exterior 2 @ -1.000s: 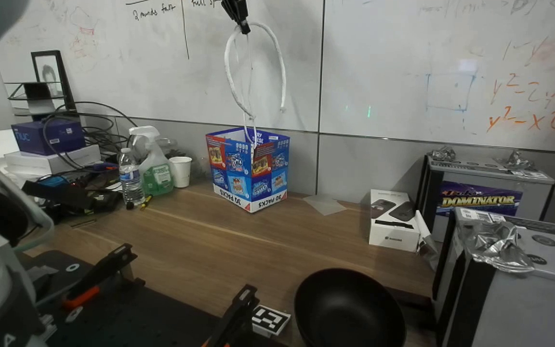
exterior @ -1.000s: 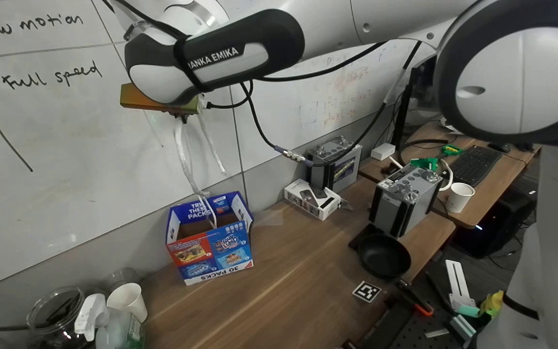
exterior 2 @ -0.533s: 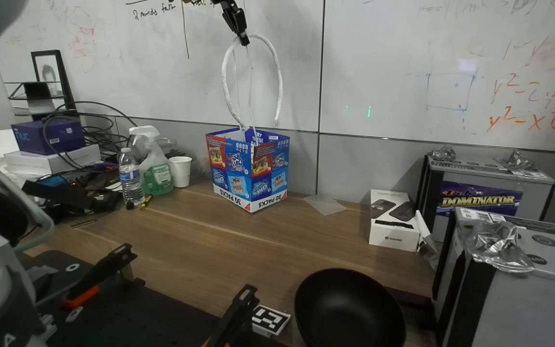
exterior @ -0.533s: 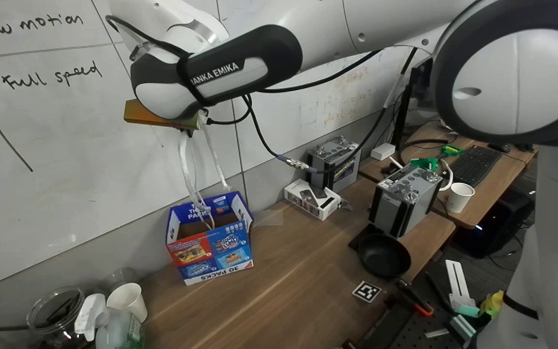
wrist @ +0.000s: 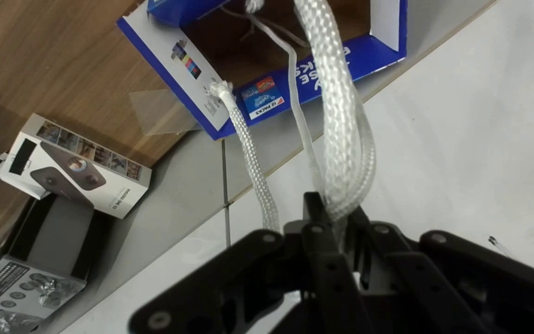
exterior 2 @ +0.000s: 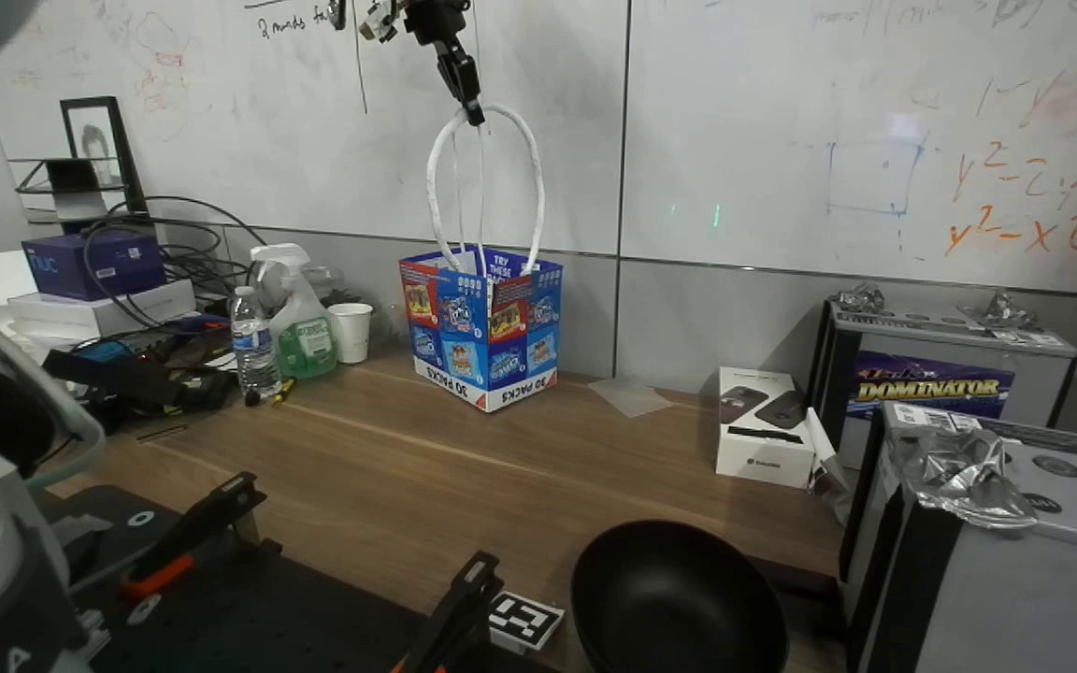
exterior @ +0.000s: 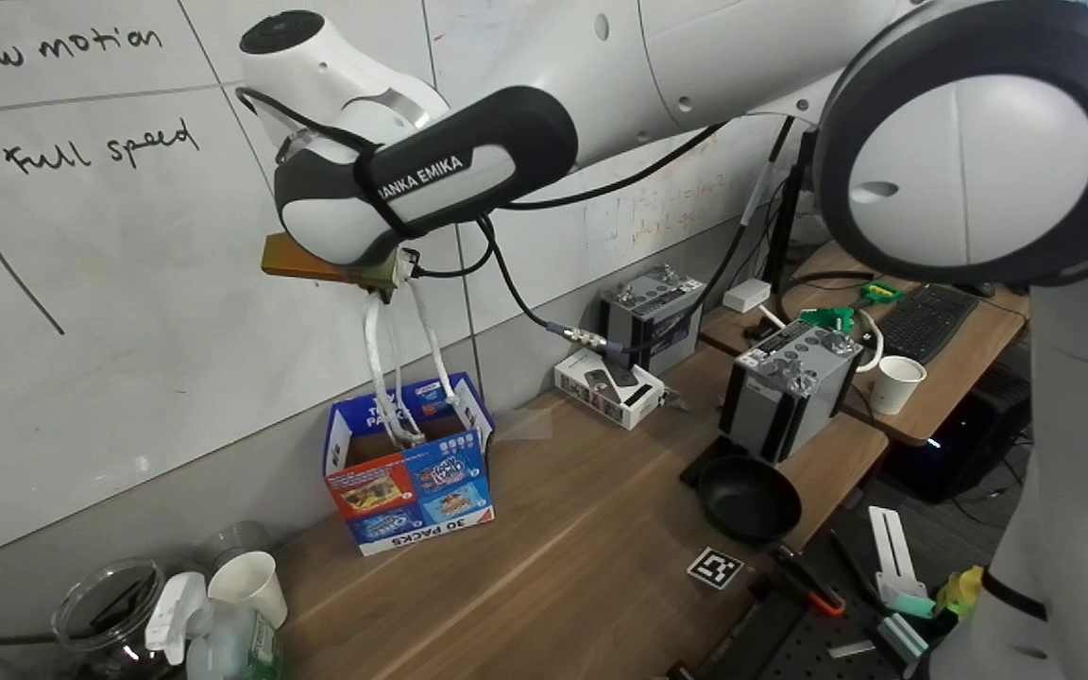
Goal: Put the white rope inside the blue box
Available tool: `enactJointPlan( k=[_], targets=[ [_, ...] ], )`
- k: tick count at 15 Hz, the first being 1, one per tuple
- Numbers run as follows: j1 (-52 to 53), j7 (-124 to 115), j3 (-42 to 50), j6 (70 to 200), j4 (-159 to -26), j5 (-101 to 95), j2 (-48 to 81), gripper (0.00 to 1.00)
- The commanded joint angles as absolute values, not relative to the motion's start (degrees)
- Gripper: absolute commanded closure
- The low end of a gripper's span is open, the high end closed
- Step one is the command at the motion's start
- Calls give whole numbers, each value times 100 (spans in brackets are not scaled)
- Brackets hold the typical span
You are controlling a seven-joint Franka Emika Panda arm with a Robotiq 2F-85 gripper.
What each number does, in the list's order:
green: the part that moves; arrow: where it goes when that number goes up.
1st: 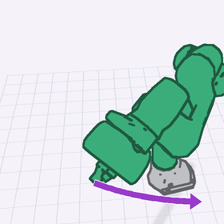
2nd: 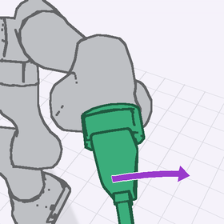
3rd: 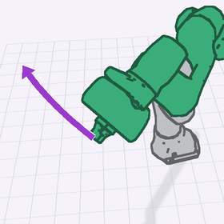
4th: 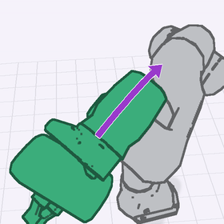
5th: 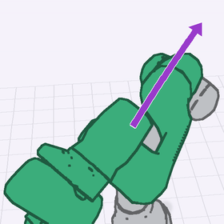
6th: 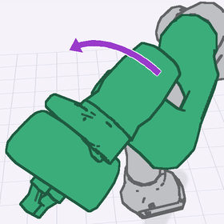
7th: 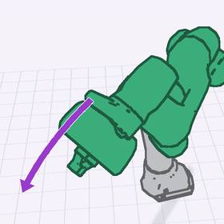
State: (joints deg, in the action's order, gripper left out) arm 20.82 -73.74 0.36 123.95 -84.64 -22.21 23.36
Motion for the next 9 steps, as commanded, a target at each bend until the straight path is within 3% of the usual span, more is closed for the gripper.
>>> enactJointPlan(
  k=[1,5,6,7,9],
  targets=[
    [1958,-7384,-75,12468,-8488,-2021,2361,97],
    [1931,-7286,-99,12452,-8492,-1919,2440,97],
    [1927,-7313,-102,12444,-8481,-1880,2455,63],
    [1927,-7291,-106,12441,-8491,-1863,2456,62],
    [1932,-7273,-117,12435,-8501,-1836,2465,48]
  ],
)
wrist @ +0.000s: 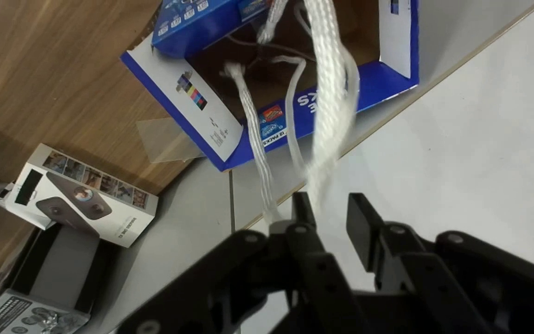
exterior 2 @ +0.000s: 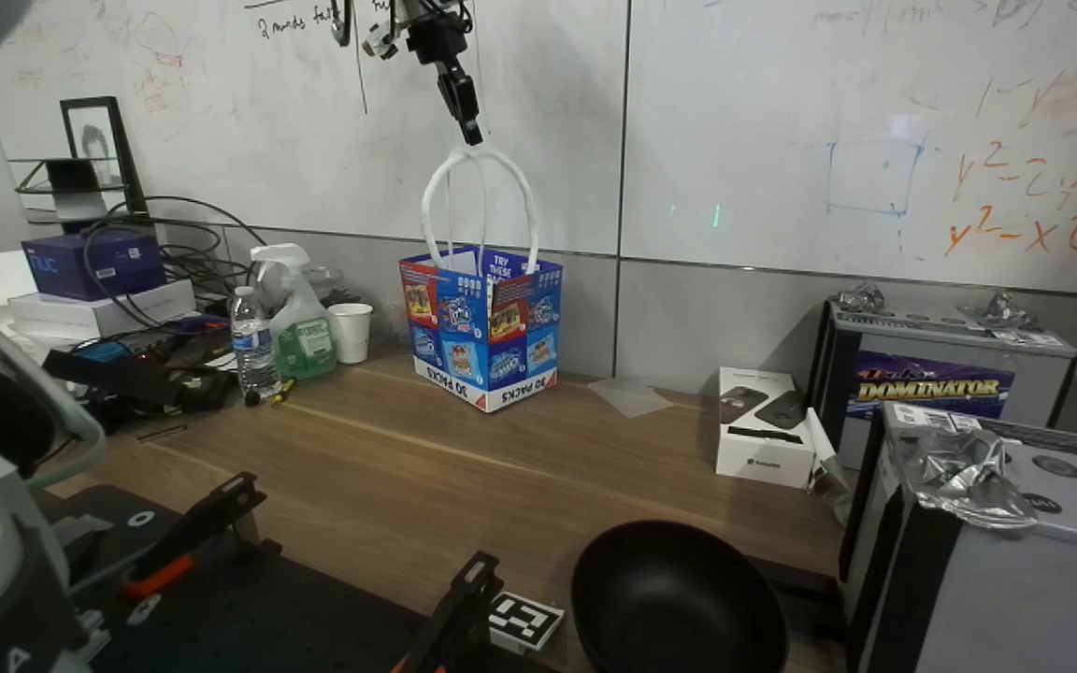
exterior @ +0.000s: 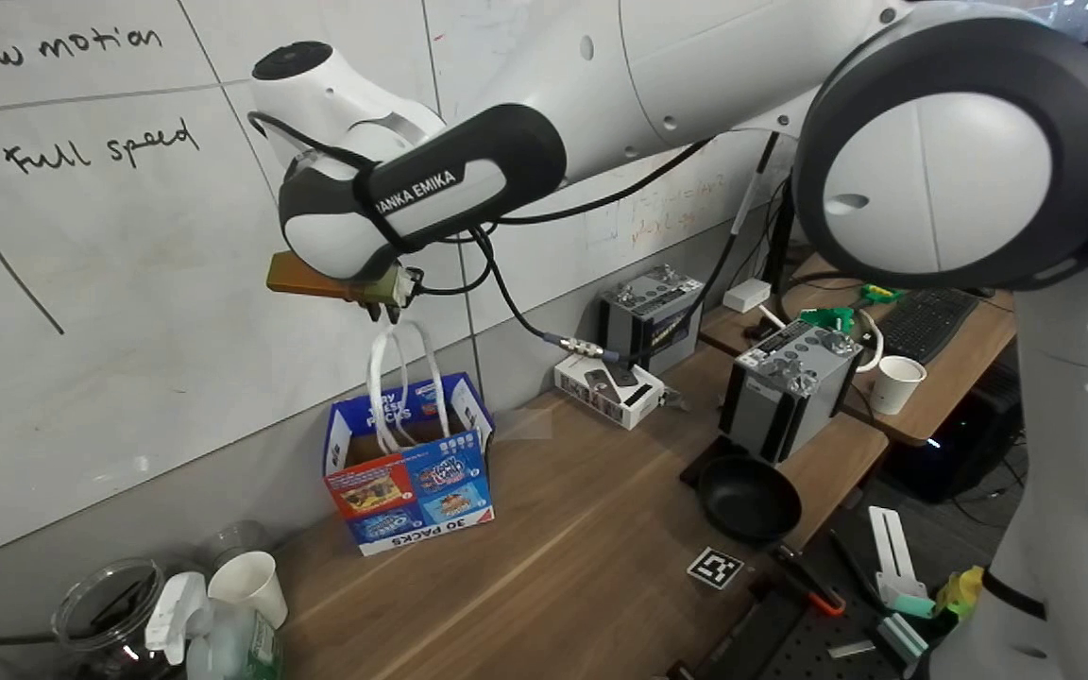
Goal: Put the white rope inside the blue box
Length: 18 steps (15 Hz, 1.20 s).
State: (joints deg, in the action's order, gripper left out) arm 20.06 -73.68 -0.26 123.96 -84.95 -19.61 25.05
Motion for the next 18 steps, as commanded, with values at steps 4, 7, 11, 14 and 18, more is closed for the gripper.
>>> enactJointPlan(
  k=[4,7,11,14,18],
  targets=[
    [1930,-7243,-118,12366,-8558,-1830,2397,18],
    [1917,-6625,-211,11821,-8793,-1849,2151,0],
    [1805,-5429,-428,11111,-9795,-1768,1149,0],
    [1630,-4464,-620,10729,-10517,-1507,341,0],
    [1433,-3068,-791,10344,-11624,-948,-876,0]
  ],
)
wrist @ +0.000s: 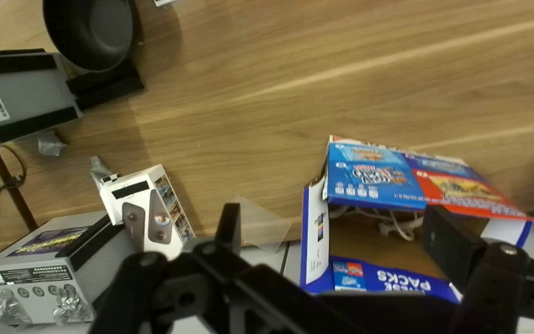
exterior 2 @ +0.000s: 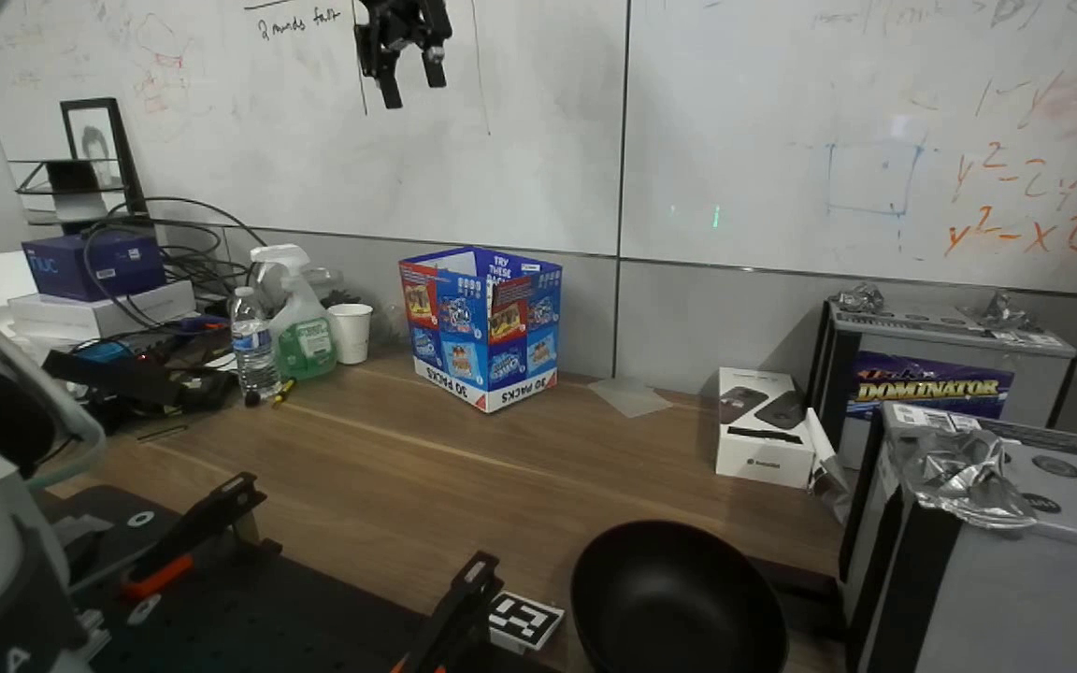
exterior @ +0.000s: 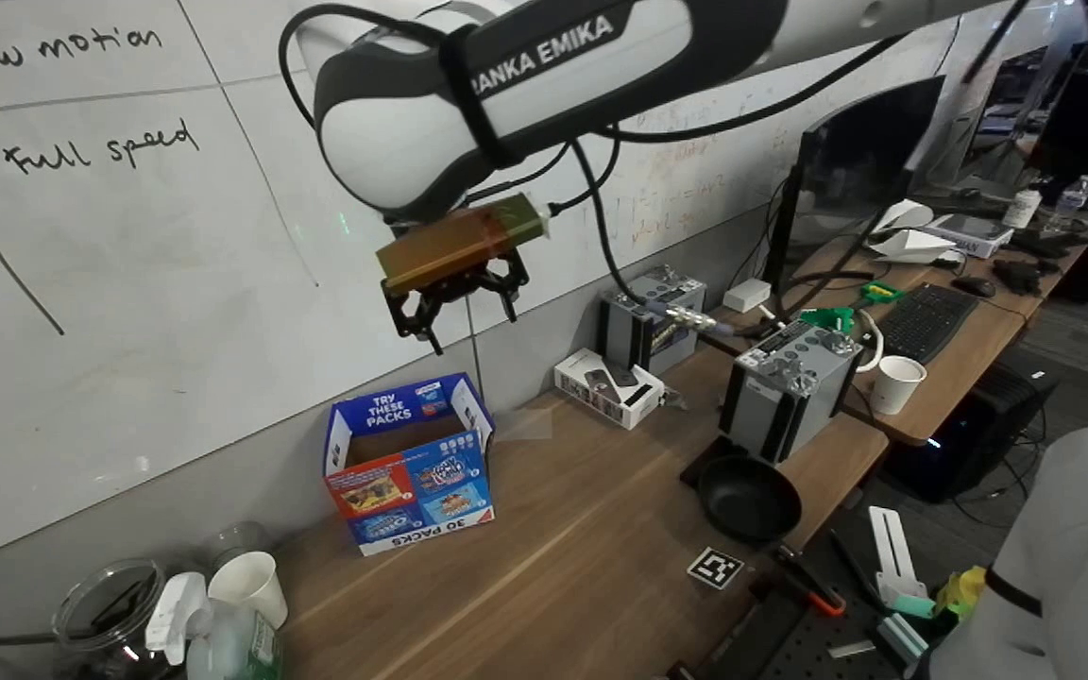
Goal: Put the white rope inside the blue box
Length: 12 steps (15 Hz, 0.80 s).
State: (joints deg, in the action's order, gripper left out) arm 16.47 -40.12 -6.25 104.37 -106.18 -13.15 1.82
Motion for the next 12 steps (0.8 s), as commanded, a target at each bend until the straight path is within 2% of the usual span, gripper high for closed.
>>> enactJointPlan(
  k=[1,7,8,12],
  targets=[
    [1392,-2687,-801,10302,-11912,-816,-1197,0],
    [1296,-1375,-842,10327,-13628,-622,-3157,0],
    [1589,-1329,-611,10306,-13898,-711,-3482,0],
    [1705,-1517,-530,9841,-14802,-446,-4764,0]
  ],
)
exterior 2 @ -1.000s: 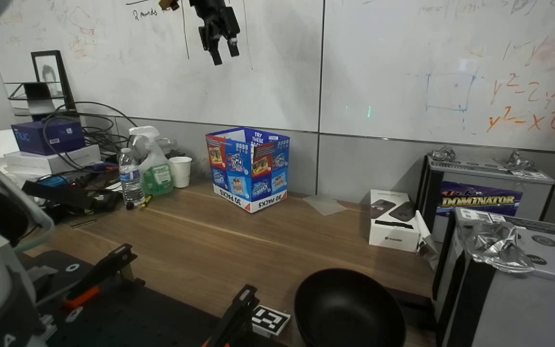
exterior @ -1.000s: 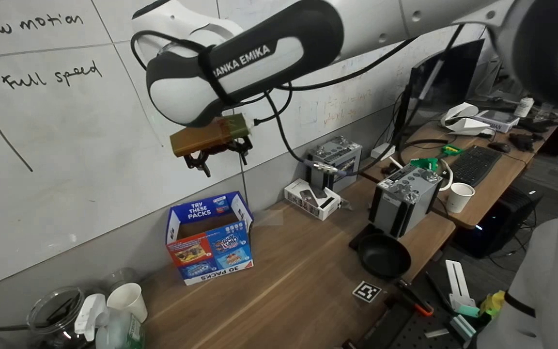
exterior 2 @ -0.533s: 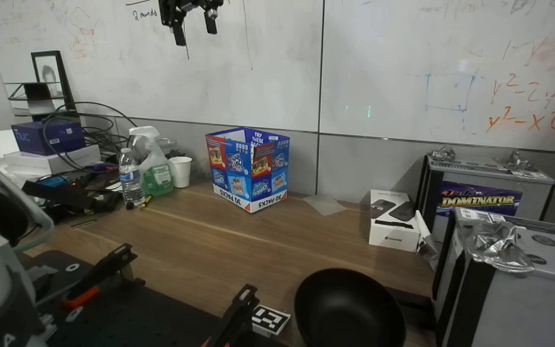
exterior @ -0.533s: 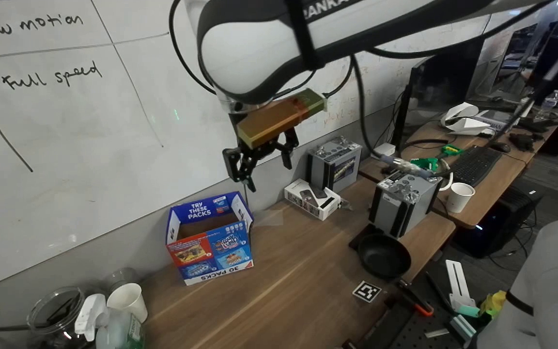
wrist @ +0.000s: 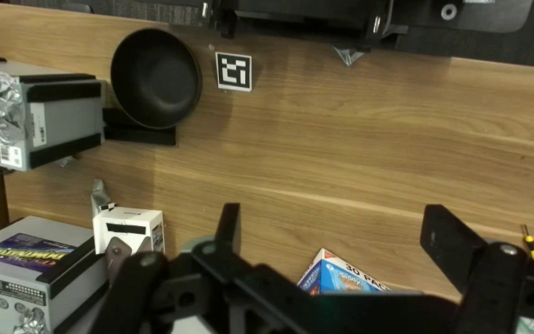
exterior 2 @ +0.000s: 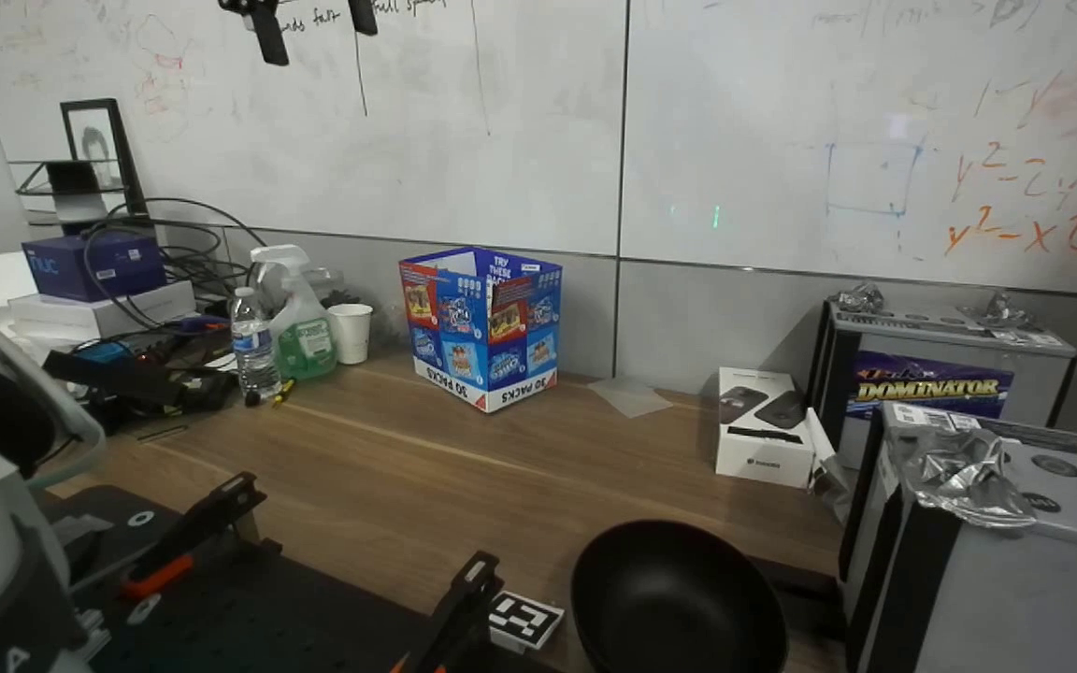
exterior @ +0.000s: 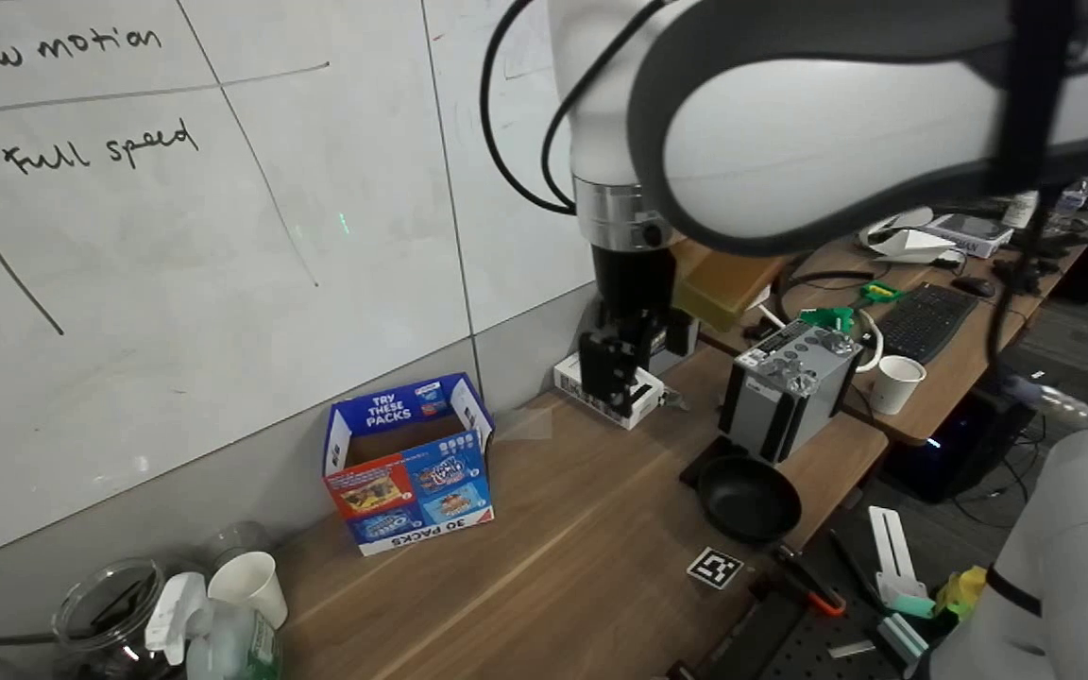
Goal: Put the white rope inside the blue box
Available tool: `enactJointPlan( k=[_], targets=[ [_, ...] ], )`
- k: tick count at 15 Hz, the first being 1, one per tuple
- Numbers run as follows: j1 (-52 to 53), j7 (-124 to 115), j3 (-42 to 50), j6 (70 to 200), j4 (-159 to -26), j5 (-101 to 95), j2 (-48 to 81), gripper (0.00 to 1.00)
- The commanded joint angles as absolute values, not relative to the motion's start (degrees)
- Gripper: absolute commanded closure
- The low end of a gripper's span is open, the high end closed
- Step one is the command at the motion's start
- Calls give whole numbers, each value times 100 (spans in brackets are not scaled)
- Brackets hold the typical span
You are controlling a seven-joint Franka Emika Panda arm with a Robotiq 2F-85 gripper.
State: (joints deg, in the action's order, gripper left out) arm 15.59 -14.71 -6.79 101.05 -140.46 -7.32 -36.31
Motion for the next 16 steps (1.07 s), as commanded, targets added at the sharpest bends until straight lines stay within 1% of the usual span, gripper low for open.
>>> enactJointPlan(
  k=[1,2,3,5,10,11,12,16],
  targets=[
    [1736,-1523,-460,9568,-14982,-305,-5091,0],
    [1720,-1472,-416,9322,-15139,-207,-5406,0],
    [1404,-1262,-645,9168,-15276,1,-5690,0],
    [1307,-1241,-649,8863,-15449,158,-6172,0],
    [1037,-1178,-654,8427,-15716,390,-7019,0],
    [964,-1163,-629,8352,-15711,393,-7128,0],
    [919,-1150,-755,8461,-15604,350,-6733,0],
    [825,-1118,-810,8446,-15650,330,-6796,0]
  ],
)
